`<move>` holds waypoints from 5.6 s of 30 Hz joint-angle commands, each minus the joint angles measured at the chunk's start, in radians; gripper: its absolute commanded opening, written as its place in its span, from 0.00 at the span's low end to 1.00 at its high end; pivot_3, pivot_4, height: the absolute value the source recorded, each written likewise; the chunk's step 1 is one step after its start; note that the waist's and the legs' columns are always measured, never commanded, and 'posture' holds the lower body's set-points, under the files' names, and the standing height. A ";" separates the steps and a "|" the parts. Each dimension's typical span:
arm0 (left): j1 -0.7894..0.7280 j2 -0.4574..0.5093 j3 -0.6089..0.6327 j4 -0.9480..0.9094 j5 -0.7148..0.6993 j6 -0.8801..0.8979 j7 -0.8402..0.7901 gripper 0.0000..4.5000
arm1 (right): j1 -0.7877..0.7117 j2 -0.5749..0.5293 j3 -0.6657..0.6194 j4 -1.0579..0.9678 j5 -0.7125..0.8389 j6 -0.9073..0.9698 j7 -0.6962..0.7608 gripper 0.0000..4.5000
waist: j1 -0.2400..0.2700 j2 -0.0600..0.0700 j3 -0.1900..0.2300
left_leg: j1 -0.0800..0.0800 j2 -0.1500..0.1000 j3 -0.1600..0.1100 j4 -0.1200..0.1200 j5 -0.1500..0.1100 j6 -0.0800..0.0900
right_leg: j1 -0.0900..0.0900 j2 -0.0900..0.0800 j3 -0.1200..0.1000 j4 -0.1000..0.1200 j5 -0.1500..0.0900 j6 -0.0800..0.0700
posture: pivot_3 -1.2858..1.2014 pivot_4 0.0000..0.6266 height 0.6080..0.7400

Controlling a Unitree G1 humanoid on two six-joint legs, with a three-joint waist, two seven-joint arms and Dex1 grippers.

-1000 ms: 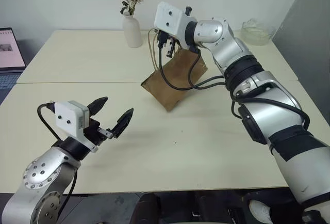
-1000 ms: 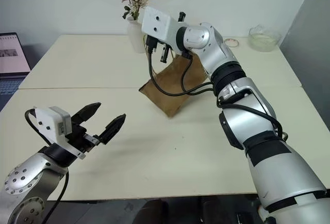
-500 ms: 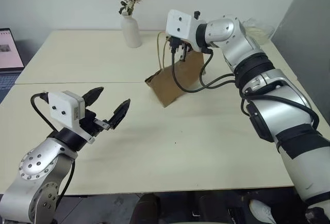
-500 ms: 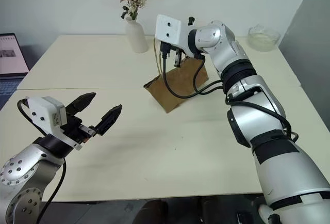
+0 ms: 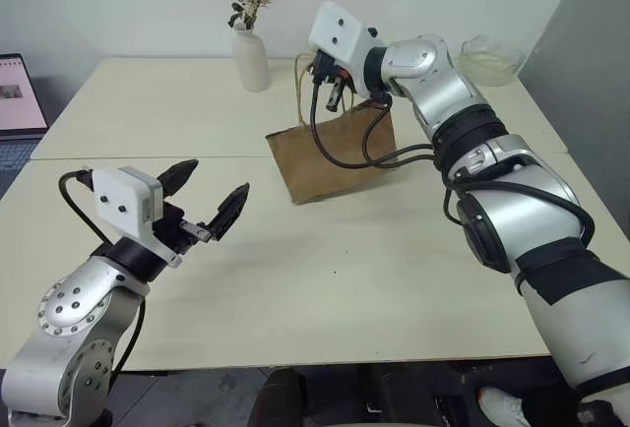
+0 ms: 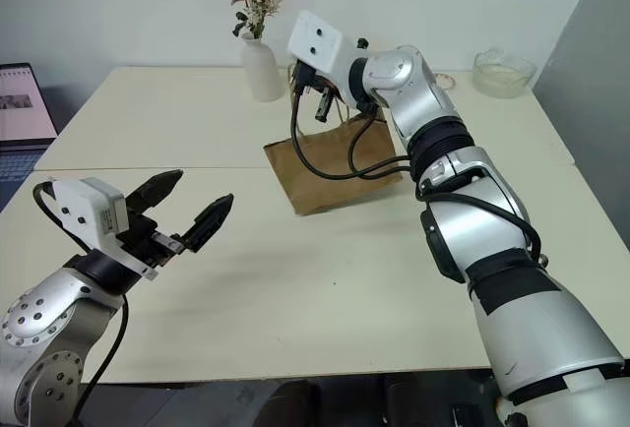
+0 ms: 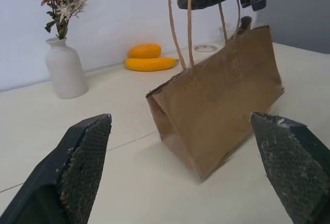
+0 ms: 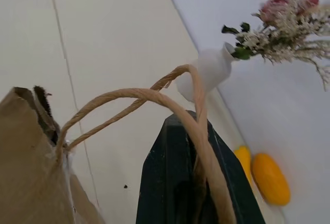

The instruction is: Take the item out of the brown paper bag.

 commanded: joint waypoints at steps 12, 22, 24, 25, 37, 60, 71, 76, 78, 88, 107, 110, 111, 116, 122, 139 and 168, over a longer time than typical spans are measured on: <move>-0.023 0.028 0.019 0.013 0.013 -0.028 -0.030 1.00 | -0.055 0.004 -0.094 -0.029 0.076 0.067 0.046 0.01 | 0.000 0.000 0.000 | 0.000 0.000 0.000 0.000 0.000 0.000 | 0.000 0.000 0.000 0.000 0.000 0.000 | 0.52 0.24 1.00; -0.032 0.040 0.029 0.035 0.019 -0.043 -0.051 1.00 | -0.107 0.045 -0.220 -0.010 0.187 0.175 -0.004 0.01 | -0.001 0.000 0.000 | 0.000 0.000 0.000 0.000 0.000 0.000 | 0.000 0.000 0.000 0.000 0.000 0.000 | 0.52 0.24 1.00; -0.032 0.043 0.030 0.038 0.020 -0.045 -0.055 1.00 | -0.120 0.054 -0.250 -0.005 0.211 0.195 -0.028 0.01 | 0.000 0.000 0.000 | 0.000 0.000 0.000 0.000 0.000 0.000 | 0.000 0.000 0.000 0.000 0.000 0.000 | 0.52 0.24 1.00; -0.032 0.044 0.031 0.038 0.020 -0.046 -0.056 1.00 | -0.124 0.056 -0.258 -0.004 0.216 0.198 -0.040 0.01 | 0.000 0.000 0.000 | 0.000 0.000 0.000 0.000 0.000 0.000 | 0.000 0.000 0.000 0.000 0.000 0.000 | 0.52 0.24 1.00; -0.025 0.039 0.030 0.046 0.035 -0.052 -0.064 1.00 | -0.094 0.049 -0.238 0.019 0.186 0.165 -0.134 0.01 | 0.000 0.000 0.000 | 0.000 0.000 0.000 0.000 0.000 0.000 | 0.000 0.000 0.000 0.000 0.000 0.000 | 0.52 0.24 1.00; 0.042 0.058 0.040 -0.005 -0.023 -0.029 -0.110 1.00 | -0.012 0.019 -0.156 -0.045 0.121 0.134 -0.017 0.01 | 0.000 0.000 0.000 | 0.000 0.000 0.000 0.000 0.000 0.000 | 0.000 0.000 0.000 0.000 0.000 0.000 | 0.52 0.24 1.00; 0.015 0.058 0.027 0.003 -0.029 -0.023 -0.104 1.00 | -0.001 0.007 -0.143 -0.030 0.100 0.129 -0.021 0.01 | 0.000 0.000 0.000 | 0.000 0.000 0.000 0.000 0.000 0.000 | 0.000 0.000 0.000 0.000 0.000 0.000 | 0.52 0.24 1.00; 0.000 0.060 0.022 0.015 -0.027 -0.023 -0.110 1.00 | 0.008 -0.007 -0.124 -0.031 0.081 0.118 -0.020 0.04 | 0.000 0.000 0.000 | 0.000 0.000 0.000 0.000 0.000 0.000 | 0.000 0.000 0.000 0.000 0.000 0.000 | 0.52 0.24 1.00; -0.006 0.059 0.016 0.018 -0.025 -0.024 -0.112 1.00 | 0.013 -0.015 -0.119 -0.028 0.074 0.115 -0.020 0.13 | 0.000 0.000 0.000 | 0.000 0.000 0.000 0.000 0.000 0.000 | 0.000 0.000 0.000 0.000 0.000 0.000 | 0.52 0.24 1.00; -0.102 0.076 -0.028 0.043 -0.038 -0.016 -0.128 1.00 | 0.085 -0.127 -0.068 -0.115 0.036 0.064 0.076 0.92 | 0.003 0.000 0.000 | 0.000 0.000 0.000 0.000 0.000 0.000 | 0.000 0.000 0.000 0.000 0.000 0.000 | 0.52 0.24 1.00; -0.936 -0.008 -0.414 1.032 0.309 -0.299 -0.356 0.66 | 1.097 -0.291 -0.340 -1.775 0.542 0.859 0.064 1.00 | 0.029 -0.001 -0.001 | 0.001 -0.002 0.000 0.002 0.000 0.000 | 0.002 0.005 -0.002 0.001 0.000 0.001 | 0.52 0.24 1.00; -1.082 -0.043 -0.448 1.319 0.390 -0.437 -0.426 0.44 | 1.161 -0.241 -0.339 -1.862 0.562 0.895 -0.033 1.00 | 0.020 -0.001 -0.001 | 0.001 -0.002 0.002 0.003 0.000 0.000 | 0.002 0.007 -0.001 0.000 -0.001 0.006 | 0.52 0.24 1.00; -1.126 -0.054 -0.452 1.415 0.410 -0.475 -0.446 0.36 | 1.171 -0.234 -0.337 -1.879 0.561 0.902 -0.060 1.00 | 0.019 -0.001 -0.001 | 0.001 -0.002 0.002 0.003 0.000 0.000 | 0.002 0.008 -0.002 0.000 -0.002 0.007 | 0.52 0.24 1.00; -1.288 -0.086 -0.466 1.781 0.527 -0.652 -0.428 0.00 | 1.203 -0.230 -0.318 -1.943 0.577 0.940 -0.144 1.00 | 0.017 -0.001 -0.001 | 0.001 -0.003 0.002 0.003 0.000 0.000 | 0.002 0.009 -0.002 0.000 -0.002 0.007 | 0.52 0.24 1.00; -1.366 -0.129 -0.496 1.979 0.669 -0.730 -0.306 0.00 | 1.232 -0.237 -0.302 -1.989 0.605 0.973 -0.195 1.00 | 0.023 -0.001 -0.001 | -0.001 -0.002 0.002 0.003 0.000 0.001 | 0.001 0.008 -0.002 0.000 -0.002 0.007 | 0.52 0.24 1.00; -1.254 -0.109 -0.482 1.948 0.700 -0.790 -0.847 0.00 | 1.364 -0.377 -0.377 -2.071 0.732 1.026 -0.195 1.00 | 0.023 -0.002 -0.001 | -0.001 -0.002 0.003 0.003 0.000 0.001 | 0.002 0.008 -0.003 0.001 -0.002 0.007 | 0.52 0.24 1.00; -0.595 0.052 -0.561 0.839 0.559 -0.830 -1.016 0.62 | 1.612 -0.606 -0.440 -2.120 0.862 1.001 -0.080 1.00 | 0.026 -0.002 -0.002 | 0.002 0.000 0.000 0.015 0.000 0.001 | 0.004 0.008 0.000 0.011 -0.002 0.008 | 0.52 0.24 1.00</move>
